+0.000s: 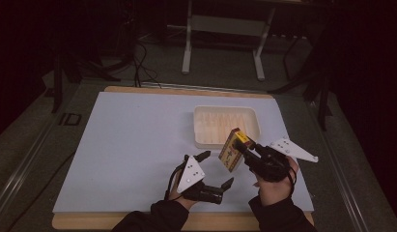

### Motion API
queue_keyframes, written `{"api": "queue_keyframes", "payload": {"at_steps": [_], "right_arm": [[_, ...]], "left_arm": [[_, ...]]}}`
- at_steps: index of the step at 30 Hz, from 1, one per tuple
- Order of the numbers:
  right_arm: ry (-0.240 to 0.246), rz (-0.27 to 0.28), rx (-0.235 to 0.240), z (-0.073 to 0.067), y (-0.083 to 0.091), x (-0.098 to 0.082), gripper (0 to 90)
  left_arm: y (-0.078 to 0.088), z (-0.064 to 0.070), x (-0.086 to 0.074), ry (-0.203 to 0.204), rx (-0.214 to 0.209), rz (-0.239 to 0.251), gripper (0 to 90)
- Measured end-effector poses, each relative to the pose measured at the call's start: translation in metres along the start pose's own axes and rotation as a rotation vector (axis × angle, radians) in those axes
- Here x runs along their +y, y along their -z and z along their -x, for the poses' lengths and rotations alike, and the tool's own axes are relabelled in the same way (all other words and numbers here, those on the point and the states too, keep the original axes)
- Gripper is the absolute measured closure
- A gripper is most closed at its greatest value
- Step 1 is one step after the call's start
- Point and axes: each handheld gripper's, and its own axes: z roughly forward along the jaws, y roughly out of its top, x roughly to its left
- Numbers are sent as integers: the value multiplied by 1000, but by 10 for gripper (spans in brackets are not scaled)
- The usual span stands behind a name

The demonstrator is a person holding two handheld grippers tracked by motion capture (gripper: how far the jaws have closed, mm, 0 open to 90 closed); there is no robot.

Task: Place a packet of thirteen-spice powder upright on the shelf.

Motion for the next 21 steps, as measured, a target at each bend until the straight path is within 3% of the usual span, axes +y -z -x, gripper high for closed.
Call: {"api": "queue_keyframes", "payload": {"at_steps": [5, 8, 9, 13, 21], "right_arm": [[47, 38, -62, 3, -4, 9, 673], [61, 56, -86, 5, -6, 13, 673], [77, 77, -126, 8, -9, 19, 673], [83, 92, -154, 12, -13, 24, 673], [92, 130, -236, 23, -26, 38, 673]], "left_arm": [[9, -8, -6, 47, 25, -41, 7], [14, -11, -9, 51, 43, -62, 8], [16, -13, -10, 58, 45, -62, 8], [26, -16, -13, 66, 69, -87, 8], [45, -24, -19, 92, 117, -91, 8]]}}
